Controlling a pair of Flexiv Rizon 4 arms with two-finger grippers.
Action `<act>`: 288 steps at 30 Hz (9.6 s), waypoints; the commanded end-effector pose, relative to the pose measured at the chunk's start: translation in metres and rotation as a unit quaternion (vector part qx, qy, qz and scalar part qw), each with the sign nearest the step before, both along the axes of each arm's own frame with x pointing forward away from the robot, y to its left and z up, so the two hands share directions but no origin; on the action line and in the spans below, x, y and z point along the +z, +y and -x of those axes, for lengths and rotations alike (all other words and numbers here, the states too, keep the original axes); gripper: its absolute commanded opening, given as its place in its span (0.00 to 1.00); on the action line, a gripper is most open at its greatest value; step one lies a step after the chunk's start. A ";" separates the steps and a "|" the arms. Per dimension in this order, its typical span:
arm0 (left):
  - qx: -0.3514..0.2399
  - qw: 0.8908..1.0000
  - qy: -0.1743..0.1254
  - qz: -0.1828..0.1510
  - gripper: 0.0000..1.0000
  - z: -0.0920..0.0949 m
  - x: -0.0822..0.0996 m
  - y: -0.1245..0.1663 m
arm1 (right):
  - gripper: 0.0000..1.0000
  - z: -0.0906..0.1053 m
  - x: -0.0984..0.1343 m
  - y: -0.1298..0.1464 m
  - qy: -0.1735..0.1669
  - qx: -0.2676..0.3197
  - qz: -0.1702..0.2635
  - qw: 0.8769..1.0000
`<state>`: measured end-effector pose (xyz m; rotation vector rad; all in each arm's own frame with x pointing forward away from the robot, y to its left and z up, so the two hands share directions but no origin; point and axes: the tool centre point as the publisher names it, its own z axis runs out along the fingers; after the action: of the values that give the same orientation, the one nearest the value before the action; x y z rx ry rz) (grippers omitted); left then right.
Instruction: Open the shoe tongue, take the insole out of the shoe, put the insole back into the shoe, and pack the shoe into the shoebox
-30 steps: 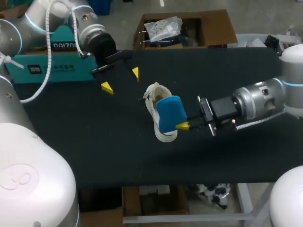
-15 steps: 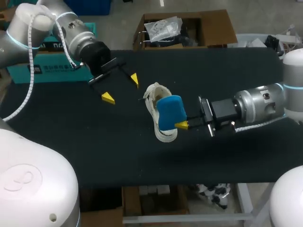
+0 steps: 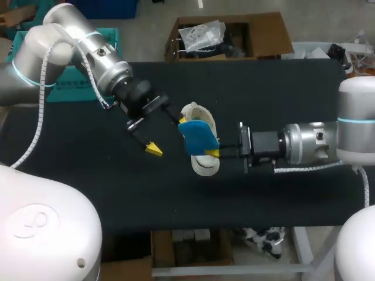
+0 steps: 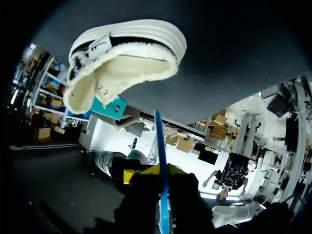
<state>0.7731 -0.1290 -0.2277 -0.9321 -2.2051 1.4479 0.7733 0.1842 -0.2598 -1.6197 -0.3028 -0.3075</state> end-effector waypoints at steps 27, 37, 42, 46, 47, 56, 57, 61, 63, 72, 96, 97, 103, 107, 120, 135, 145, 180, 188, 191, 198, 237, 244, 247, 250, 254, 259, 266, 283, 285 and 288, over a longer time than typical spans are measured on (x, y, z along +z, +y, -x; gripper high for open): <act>0.314 0.941 -0.098 0.083 1.00 -0.021 -0.046 -0.018 | 0.00 -0.025 -0.010 0.006 -0.018 -0.054 -0.011 0.998; 0.289 0.948 -0.100 0.088 0.73 -0.029 -0.044 -0.025 | 0.00 -0.031 -0.018 0.009 -0.007 -0.054 -0.005 0.998; 0.286 0.949 -0.103 0.088 0.41 -0.037 -0.048 -0.029 | 0.00 -0.033 -0.019 0.012 -0.009 -0.055 -0.002 0.998; 0.281 0.950 -0.105 0.084 0.46 -0.043 -0.051 -0.031 | 0.00 -0.032 -0.022 0.012 -0.012 -0.061 -0.003 0.998; 0.279 0.951 -0.105 0.083 0.52 -0.044 -0.051 -0.031 | 0.00 -0.033 -0.023 0.012 -0.016 -0.062 0.001 0.998; 0.282 0.949 -0.122 0.073 0.70 -0.062 -0.055 -0.032 | 0.00 -0.045 -0.037 0.008 -0.035 -0.068 0.005 0.997; 0.282 0.949 -0.123 0.072 0.69 -0.063 -0.057 -0.032 | 0.00 -0.046 -0.038 0.007 -0.036 -0.068 0.005 0.997; 0.280 0.949 -0.127 0.064 0.49 -0.071 -0.064 -0.034 | 0.00 -0.051 -0.042 0.003 -0.045 -0.071 -0.003 0.996; 0.280 0.950 -0.125 0.061 0.47 -0.075 -0.068 -0.035 | 0.00 -0.054 -0.043 0.003 -0.044 -0.072 -0.002 0.996; 0.275 0.953 -0.119 0.054 0.36 -0.085 -0.078 -0.042 | 0.00 -0.063 -0.046 0.001 -0.044 -0.074 -0.002 0.996; 0.258 0.947 -0.184 0.043 0.00 -0.083 -0.085 -0.048 | 0.42 -0.063 -0.036 -0.004 -0.036 -0.073 0.025 0.996; 0.258 0.946 -0.192 0.039 0.00 -0.082 -0.085 -0.049 | 0.41 -0.061 -0.036 -0.005 -0.035 -0.075 0.026 0.996; 0.252 0.941 -0.224 0.026 0.00 -0.084 -0.082 -0.058 | 0.38 -0.058 -0.038 -0.008 -0.022 -0.100 0.043 0.994; 0.246 0.940 -0.236 0.021 0.00 -0.088 -0.081 -0.066 | 0.36 -0.059 -0.039 -0.007 -0.018 -0.107 0.047 0.993; 0.229 0.941 -0.247 -0.006 0.00 -0.105 -0.090 -0.071 | 0.37 -0.053 -0.045 -0.011 -0.009 -0.148 0.056 0.987; 0.207 0.946 -0.248 -0.016 0.00 -0.112 -0.092 -0.062 | 0.21 -0.073 -0.057 -0.018 -0.006 -0.153 0.042 0.987; 0.202 0.949 -0.240 -0.019 0.00 -0.115 -0.097 -0.058 | 0.00 -0.085 -0.059 -0.015 -0.009 -0.143 0.045 0.989; 0.235 0.938 -0.256 0.023 0.00 -0.103 -0.099 -0.054 | 0.00 -0.079 -0.058 -0.011 -0.072 -0.124 0.051 0.988; 0.240 0.928 -0.283 0.031 0.00 -0.112 -0.108 -0.053 | 0.00 -0.088 -0.067 -0.003 -0.107 -0.118 0.052 0.986; 0.241 0.925 -0.292 0.032 0.00 -0.121 -0.110 -0.053 | 0.00 -0.095 -0.074 0.000 -0.111 -0.115 0.052 0.986; 0.240 0.924 -0.295 0.036 0.00 -0.146 -0.115 -0.057 | 0.00 -0.111 -0.087 0.002 -0.113 -0.123 0.072 0.983; 0.178 0.922 -0.334 0.076 0.00 -0.123 -0.089 -0.060 | 0.40 -0.115 -0.085 -0.013 -0.117 -0.165 0.108 0.973; 0.179 0.919 -0.341 0.083 0.00 -0.118 -0.090 -0.058 | 0.34 -0.098 -0.065 -0.011 -0.137 -0.159 0.127 0.969; 0.179 0.918 -0.343 0.083 0.00 -0.117 -0.090 -0.058 | 0.25 -0.093 -0.060 -0.012 -0.141 -0.158 0.131 0.968; 0.179 0.918 -0.344 0.083 0.00 -0.116 -0.092 -0.058 | 0.19 -0.091 -0.059 -0.012 -0.143 -0.153 0.137 0.968; 0.180 0.918 -0.345 0.081 0.00 -0.115 -0.093 -0.058 | 0.06 -0.091 -0.060 -0.012 -0.145 -0.151 0.139 0.968; 0.184 0.914 -0.354 0.072 0.00 -0.118 -0.097 -0.057 | 0.00 -0.096 -0.066 -0.008 -0.153 -0.144 0.142 0.967; 0.201 0.911 -0.352 0.069 0.00 -0.131 -0.110 -0.055 | 0.00 -0.111 -0.080 -0.005 -0.167 -0.144 0.147 0.964; 0.215 0.910 -0.347 0.068 0.20 -0.141 -0.113 -0.059 | 0.00 -0.123 -0.099 -0.014 -0.161 -0.153 0.164 0.961; 0.213 0.908 -0.353 0.076 0.21 -0.137 -0.107 -0.058 | 0.00 -0.123 -0.100 -0.016 -0.160 -0.156 0.165 0.961; 0.208 0.906 -0.357 0.089 0.26 -0.129 -0.099 -0.054 | 0.00 -0.123 -0.099 -0.019 -0.160 -0.159 0.166 0.960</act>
<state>0.9107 -0.1933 -0.3314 -1.2621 -2.9805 1.6801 0.8957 0.1694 -0.3572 -1.9526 -0.3545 -0.8011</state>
